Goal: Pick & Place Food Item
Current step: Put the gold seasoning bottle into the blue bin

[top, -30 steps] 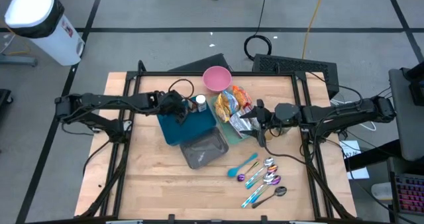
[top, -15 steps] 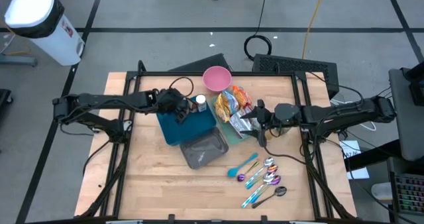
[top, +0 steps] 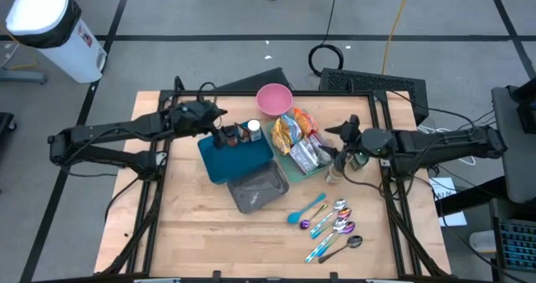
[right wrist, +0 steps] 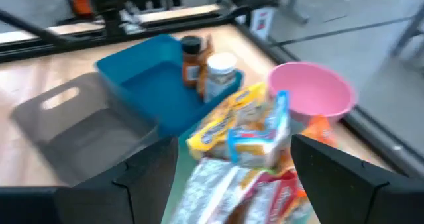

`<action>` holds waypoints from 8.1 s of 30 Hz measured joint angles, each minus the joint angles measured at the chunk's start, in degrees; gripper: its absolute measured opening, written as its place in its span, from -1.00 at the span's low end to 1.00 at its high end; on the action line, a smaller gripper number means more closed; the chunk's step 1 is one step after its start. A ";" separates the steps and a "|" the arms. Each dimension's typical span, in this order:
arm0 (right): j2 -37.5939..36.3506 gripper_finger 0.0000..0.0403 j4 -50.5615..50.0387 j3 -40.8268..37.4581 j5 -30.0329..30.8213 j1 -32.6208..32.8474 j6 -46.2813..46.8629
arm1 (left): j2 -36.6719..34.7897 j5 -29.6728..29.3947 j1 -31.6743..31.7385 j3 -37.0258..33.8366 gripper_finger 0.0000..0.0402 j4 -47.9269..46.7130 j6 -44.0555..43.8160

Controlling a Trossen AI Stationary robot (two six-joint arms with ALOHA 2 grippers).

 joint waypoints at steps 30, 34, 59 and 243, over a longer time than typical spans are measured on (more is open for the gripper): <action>-6.75 0.42 16.63 0.00 -25.40 -0.28 0.46 | 0.09 9.66 16.29 -19.25 0.45 37.98 -0.96; -7.98 0.41 13.01 -0.53 -34.61 1.67 3.09 | 0.09 9.64 15.16 -19.25 0.45 38.07 -2.27; -3.91 0.38 -5.04 -11.17 10.55 41.29 19.37 | 0.09 9.55 11.47 -19.25 0.45 38.20 -10.97; 37.72 0.36 37.49 0.74 -8.93 8.94 -13.40 | 34.51 16.87 -19.71 23.22 0.45 10.82 14.27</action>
